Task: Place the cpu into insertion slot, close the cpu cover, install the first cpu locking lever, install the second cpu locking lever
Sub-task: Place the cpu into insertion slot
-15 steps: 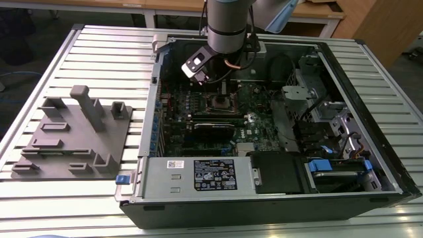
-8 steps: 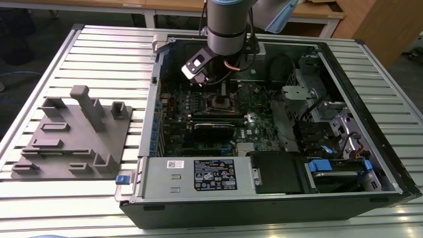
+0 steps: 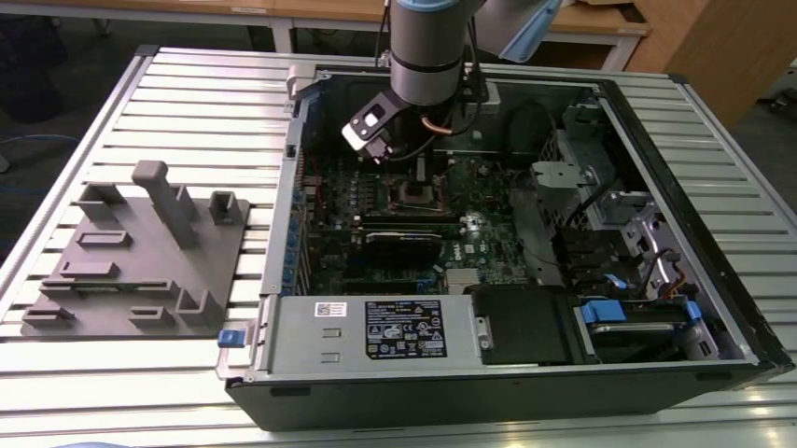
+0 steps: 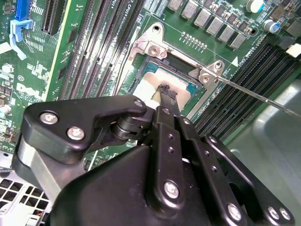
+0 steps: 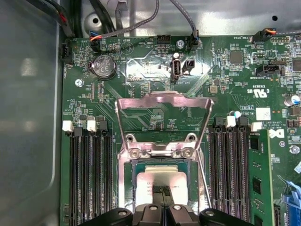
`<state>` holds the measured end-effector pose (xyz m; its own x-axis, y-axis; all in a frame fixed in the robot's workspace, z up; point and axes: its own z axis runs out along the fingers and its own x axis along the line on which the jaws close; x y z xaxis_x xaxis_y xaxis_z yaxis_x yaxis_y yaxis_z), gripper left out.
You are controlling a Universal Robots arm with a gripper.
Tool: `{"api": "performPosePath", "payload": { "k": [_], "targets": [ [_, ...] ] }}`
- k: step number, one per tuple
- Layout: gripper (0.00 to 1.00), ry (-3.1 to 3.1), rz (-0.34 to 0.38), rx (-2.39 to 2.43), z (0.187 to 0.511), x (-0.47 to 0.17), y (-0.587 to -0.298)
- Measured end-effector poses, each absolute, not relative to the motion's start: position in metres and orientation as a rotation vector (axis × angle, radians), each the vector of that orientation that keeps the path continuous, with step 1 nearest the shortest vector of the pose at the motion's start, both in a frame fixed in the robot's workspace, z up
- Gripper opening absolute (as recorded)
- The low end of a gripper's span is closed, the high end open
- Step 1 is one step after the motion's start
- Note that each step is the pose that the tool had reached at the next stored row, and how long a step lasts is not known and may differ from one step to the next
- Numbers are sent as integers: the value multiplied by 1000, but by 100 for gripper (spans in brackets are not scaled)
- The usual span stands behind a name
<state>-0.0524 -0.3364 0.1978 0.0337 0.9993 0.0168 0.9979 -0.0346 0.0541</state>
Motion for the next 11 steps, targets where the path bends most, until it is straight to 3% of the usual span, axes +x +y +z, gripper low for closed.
{"api": "performPosePath", "payload": {
  "k": [11],
  "targets": [
    [10, 2164, 79, 2239, 203, -52, -336]
  ]
}}
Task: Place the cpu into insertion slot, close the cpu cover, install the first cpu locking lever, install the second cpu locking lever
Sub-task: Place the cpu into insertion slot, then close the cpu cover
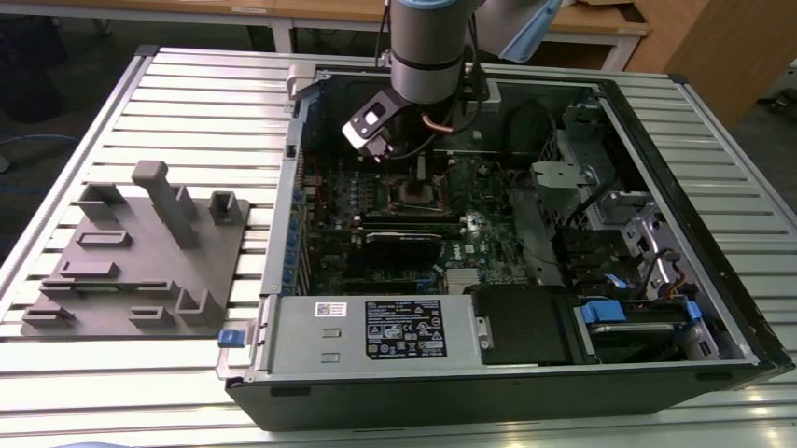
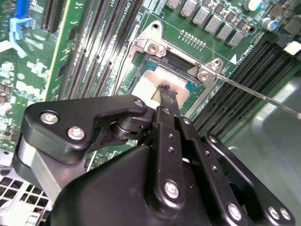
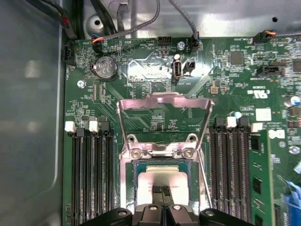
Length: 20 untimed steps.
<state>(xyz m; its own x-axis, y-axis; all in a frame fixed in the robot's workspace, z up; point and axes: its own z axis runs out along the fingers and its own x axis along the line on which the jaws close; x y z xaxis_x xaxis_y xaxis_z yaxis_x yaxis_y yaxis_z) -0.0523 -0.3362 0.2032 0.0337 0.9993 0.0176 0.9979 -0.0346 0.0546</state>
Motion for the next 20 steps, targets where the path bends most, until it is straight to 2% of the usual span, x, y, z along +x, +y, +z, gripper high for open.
{"api": "performPosePath", "payload": {
  "k": [20],
  "targets": [
    [10, 2164, 78, 2239, 212, -52, -336]
  ]
}}
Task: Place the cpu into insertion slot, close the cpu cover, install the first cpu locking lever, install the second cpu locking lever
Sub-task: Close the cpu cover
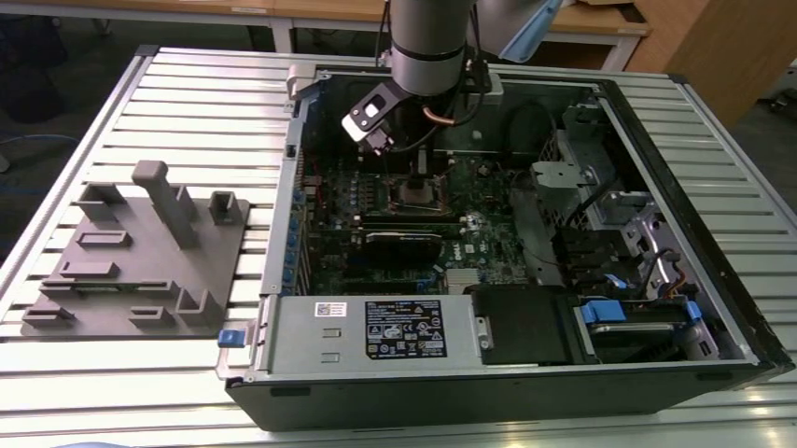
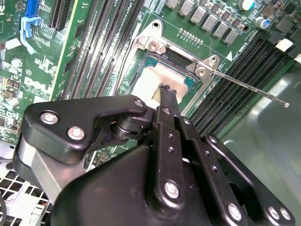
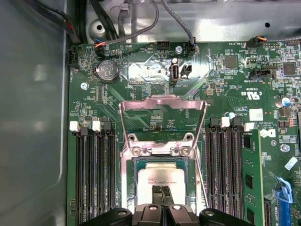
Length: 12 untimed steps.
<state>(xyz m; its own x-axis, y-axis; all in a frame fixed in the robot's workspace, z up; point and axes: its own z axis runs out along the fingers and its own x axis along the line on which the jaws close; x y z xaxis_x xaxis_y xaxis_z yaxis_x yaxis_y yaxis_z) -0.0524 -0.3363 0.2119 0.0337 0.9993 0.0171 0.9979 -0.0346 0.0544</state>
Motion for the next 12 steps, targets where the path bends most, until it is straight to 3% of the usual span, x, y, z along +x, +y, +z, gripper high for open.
{"api": "performPosePath", "payload": {
  "k": [12],
  "targets": [
    [10, 2164, 78, 2239, 217, -52, -336]
  ]
}}
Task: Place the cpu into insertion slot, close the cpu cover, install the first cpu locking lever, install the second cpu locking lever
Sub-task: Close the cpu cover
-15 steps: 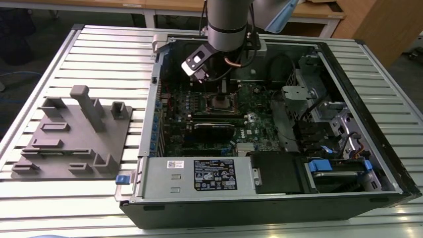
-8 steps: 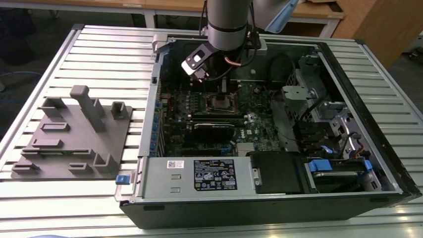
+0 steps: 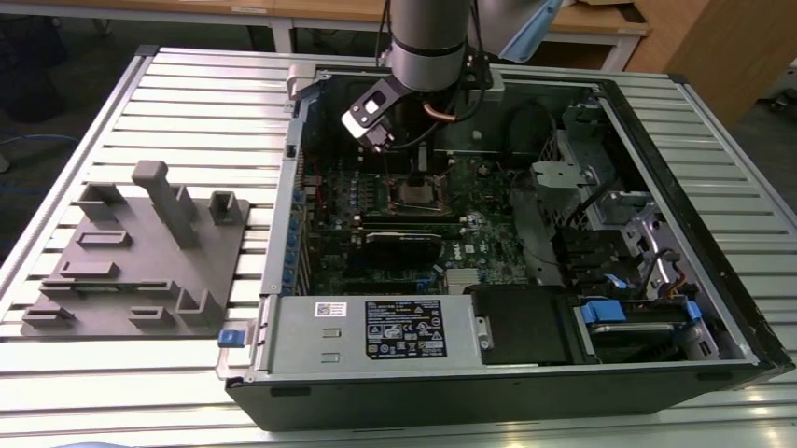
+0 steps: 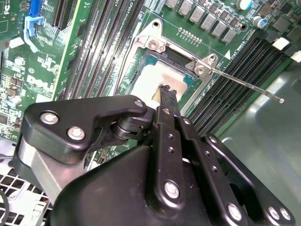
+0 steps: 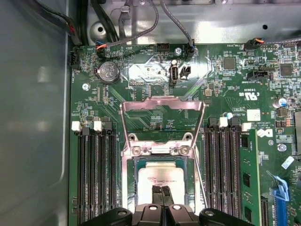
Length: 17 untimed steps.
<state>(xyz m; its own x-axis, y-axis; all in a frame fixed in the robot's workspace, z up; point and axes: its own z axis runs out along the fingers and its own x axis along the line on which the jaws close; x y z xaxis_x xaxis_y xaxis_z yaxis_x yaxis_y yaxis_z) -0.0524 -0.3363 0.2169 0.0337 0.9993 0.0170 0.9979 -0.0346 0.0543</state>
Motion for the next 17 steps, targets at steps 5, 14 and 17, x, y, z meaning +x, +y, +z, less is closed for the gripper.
{"api": "performPosePath", "payload": {
  "k": [5, 14, 17],
  "targets": [
    [10, 2164, 78, 2239, 219, -52, -336],
    [10, 2164, 78, 2239, 221, -52, -336],
    [10, 2164, 78, 2239, 223, -52, -336]
  ]
}}
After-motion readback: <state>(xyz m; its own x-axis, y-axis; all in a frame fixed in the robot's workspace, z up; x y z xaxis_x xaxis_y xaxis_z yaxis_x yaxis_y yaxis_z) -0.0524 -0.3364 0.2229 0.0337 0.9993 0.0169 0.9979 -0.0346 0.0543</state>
